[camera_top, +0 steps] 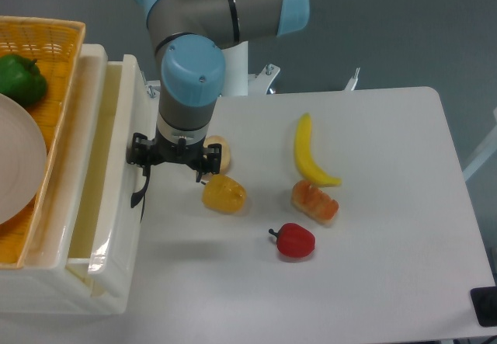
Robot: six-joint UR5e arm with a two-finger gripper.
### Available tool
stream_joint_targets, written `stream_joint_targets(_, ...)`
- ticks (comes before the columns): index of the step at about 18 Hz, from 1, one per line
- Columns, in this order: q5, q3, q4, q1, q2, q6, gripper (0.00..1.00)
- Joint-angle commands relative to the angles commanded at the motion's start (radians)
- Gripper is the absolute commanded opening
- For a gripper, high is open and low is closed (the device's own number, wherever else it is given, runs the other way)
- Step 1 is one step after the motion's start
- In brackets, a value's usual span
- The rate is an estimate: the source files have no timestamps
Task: Slide open the top white drawer
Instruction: 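Pull the handle outward, sliding the white drawer open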
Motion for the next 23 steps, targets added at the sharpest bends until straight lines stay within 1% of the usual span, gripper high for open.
stream_joint_targets(17, 0.0, 0.006, 0.002, 0.117, -0.009, 0.032, 1.0)
stream_joint_targets(23, 0.002, 0.006, 0.003, 0.144, -0.011, 0.038, 1.0)
